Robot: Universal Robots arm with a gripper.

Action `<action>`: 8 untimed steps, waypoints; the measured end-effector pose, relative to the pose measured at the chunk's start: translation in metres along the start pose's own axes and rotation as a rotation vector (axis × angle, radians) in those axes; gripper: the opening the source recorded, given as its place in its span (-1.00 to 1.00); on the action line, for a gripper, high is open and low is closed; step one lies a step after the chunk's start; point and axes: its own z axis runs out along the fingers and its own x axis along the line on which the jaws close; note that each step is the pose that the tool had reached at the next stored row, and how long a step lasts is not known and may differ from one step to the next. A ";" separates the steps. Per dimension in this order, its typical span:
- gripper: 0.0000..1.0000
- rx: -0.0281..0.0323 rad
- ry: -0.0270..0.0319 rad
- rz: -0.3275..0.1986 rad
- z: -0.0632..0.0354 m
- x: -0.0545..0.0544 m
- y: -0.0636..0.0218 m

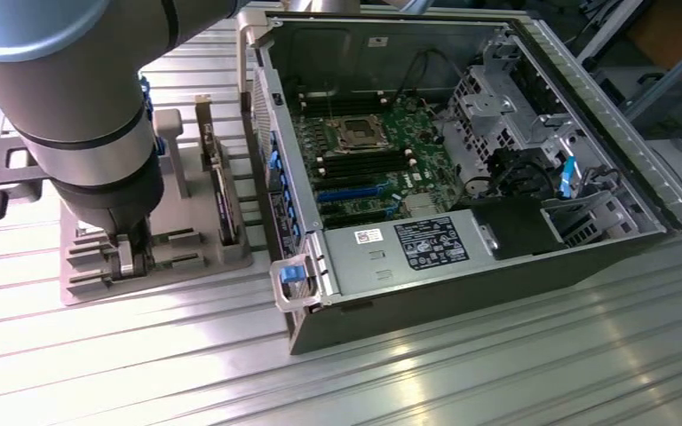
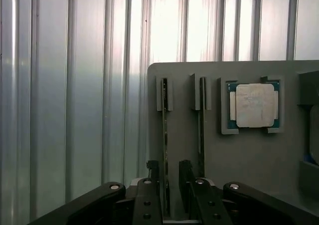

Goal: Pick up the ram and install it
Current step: 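Pick up the ram and move it above insertion slot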

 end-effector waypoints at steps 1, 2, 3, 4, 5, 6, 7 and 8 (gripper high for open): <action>-0.40 0.0001 -0.0001 0.000 0.0018 0.001 0.0000; -0.40 0.0002 -0.0002 0.000 0.0030 0.001 -0.0001; -0.40 0.0002 -0.0002 0.000 0.0045 0.002 -0.0001; -0.40 0.0002 -0.0002 0.000 0.0056 0.002 -0.0001; -0.40 0.0002 -0.0002 0.000 0.0074 0.002 -0.0001; -0.40 0.0002 -0.0002 0.000 0.0096 0.002 0.0000; -0.40 0.0000 -0.0001 0.000 0.0114 0.002 0.0006; -0.40 0.0000 -0.0001 0.000 0.0129 0.002 0.0015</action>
